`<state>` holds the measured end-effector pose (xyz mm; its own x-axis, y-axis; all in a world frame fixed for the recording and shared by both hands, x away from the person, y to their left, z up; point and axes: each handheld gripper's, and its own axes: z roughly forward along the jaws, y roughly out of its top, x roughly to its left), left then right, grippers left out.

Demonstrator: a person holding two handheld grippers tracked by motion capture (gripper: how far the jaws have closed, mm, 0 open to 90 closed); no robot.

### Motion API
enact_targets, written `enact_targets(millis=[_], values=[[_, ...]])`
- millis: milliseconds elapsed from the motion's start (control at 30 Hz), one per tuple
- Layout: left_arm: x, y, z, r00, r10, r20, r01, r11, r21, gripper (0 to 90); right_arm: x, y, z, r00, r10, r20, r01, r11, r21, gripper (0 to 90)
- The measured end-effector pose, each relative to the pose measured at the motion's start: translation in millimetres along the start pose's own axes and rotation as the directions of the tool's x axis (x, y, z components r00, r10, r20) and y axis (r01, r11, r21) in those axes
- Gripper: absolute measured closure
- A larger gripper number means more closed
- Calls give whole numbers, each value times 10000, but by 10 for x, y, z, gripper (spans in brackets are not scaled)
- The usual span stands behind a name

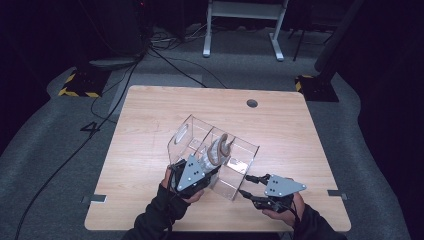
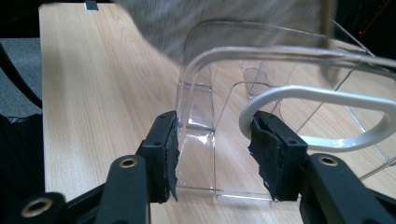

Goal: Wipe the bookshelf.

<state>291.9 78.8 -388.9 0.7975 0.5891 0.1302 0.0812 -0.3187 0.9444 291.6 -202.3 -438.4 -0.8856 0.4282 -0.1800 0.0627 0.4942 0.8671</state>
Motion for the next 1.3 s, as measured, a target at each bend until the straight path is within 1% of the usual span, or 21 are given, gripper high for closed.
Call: enact_targets(millis=[67,133,233,367,433,467,500,633,700,733,833,900,933,967,1033,1067,1100,1133,1167,1233,1300], values=[[-38,60,13,9999,-58,118,60,9998,-198,774,4,-3,10,10000,45,19,-45,10000,-19,522],[-84,67,72,9995,-40,305,45,9998,-169,774,6,-7,8,10000,47,28,-47,10000,-4,522],[-142,4,167,9984,-66,559,57,9999,155,774,3,-13,-1,9999,47,122,-46,10000,-29,489],[-209,-132,295,9951,-328,936,272,9978,609,775,-32,-13,-16,9996,187,233,-184,9997,-131,440],[-248,-205,360,9938,-310,1065,217,9959,880,775,-47,-20,-40,9994,236,249,-231,9995,-224,419],[-248,-205,360,9938,-310,1065,217,9959,880,775,-47,-20,-40,9994,236,249,-231,9995,-224,419],[-258,-236,386,9935,-286,1105,174,9948,1006,775,-50,-25,-53,9994,254,239,-248,9994,-233,413],[-254,-350,452,9910,-630,1182,467,9896,1363,775,-59,-37,-80,9996,250,143,-245,9992,-326,392],[-250,-368,470,9923,-534,1118,371,9889,1438,776,-60,-40,-74,9995,259,186,-254,9994,-251,382],[-259,-380,476,9919,-620,1110,452,9880,1478,776,-63,-44,-68,9995,284,136,-280,9993,-264,380],[-272,-422,482,9920,-499,1155,307,9862,1626,776,-62,-47,-56,9994,290,192,-286,9993,-227,375],[-290,-480,497,9920,-378,1206,138,9809,1939,776,-53,-43,-52,9995,232,209,-227,9994,-267,369],[-296,-518,506,9917,-362,1233,86,9762,2169,776,-53,-43,-52,9995,232,209,-227,9994,-267,369],[-294,-561,526,9900,-346,1368,-2,9691,2468,776,-53,-42,-50,9996,230,152,-225,9993,-295,370],[-303,-685,588,9858,-331,1646,-228,9450,3264,774,-52,-40,-24,9997,230,100,-228,9995,-227,369],[-309,-729,612,9854,-290,1676,-322,9359,3508,774,-52,-40,-24,9997,230,100,-228,9995,-227,369],[-310,-793,639,9863,-252,1631,-367,9299,3661,773,-54,-40,-15,9997,220,69,-218,9995,-216,369],[-306,-819,655,9854,-328,1673,-310,9306,3648,772,-49,-37,3,9998,175,66,-173,9997,-163,369],[-300,-836,671,9852,-310,1687,-335,9297,3667,769,-43,-35,13,9998,180,108,-179,9998,-112,369],[-292,-839,688,9850,-333,1691,-309,9312,3633,757,-35,-32,41,9998,169,74,-169,9998,-74,367],[-305,-848,702,9854,-240,1687,-394,9312,3623,740,-23,-27,60,9996,170,213,-171,9998,35,369]])
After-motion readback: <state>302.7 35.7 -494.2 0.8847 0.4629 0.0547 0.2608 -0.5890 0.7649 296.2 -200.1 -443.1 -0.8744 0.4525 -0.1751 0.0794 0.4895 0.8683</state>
